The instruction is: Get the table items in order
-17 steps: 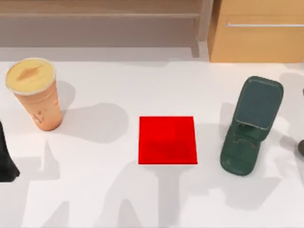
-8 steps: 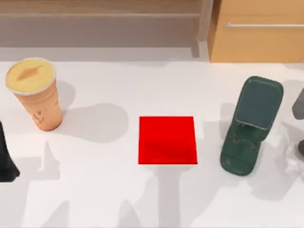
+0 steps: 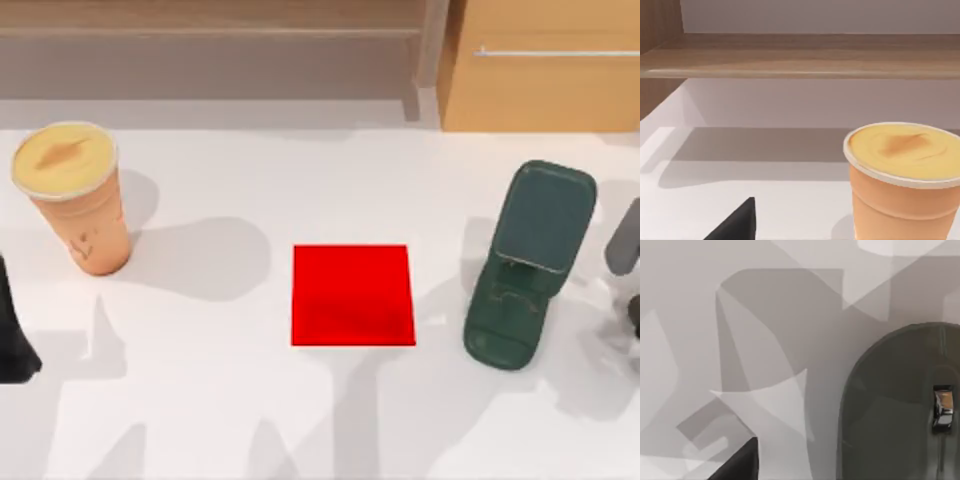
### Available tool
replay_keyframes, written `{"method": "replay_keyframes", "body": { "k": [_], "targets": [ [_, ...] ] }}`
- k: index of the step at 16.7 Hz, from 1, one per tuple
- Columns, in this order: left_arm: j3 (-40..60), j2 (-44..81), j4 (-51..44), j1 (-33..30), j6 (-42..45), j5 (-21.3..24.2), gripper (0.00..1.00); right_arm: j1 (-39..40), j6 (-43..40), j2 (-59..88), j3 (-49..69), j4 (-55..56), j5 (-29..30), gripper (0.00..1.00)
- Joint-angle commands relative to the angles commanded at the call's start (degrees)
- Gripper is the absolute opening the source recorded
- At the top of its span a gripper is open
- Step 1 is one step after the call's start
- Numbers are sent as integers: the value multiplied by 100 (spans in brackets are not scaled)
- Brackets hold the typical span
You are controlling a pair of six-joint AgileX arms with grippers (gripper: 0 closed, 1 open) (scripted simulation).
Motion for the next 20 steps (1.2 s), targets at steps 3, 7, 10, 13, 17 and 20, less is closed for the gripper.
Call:
{"method": "replay_keyframes", "body": {
  "k": [3,7,10,13,17,20],
  "targets": [
    [0,0,0,0,0,0,100,0,0,0,0,0,0,77],
    [0,0,0,0,0,0,100,0,0,0,0,0,0,47],
    [0,0,0,0,0,0,100,0,0,0,0,0,0,25],
    [0,0,0,0,0,0,100,0,0,0,0,0,0,2],
    [0,0,0,0,0,0,100,0,0,0,0,0,0,0],
    [0,0,0,0,0,0,100,0,0,0,0,0,0,0]
  ]
}}
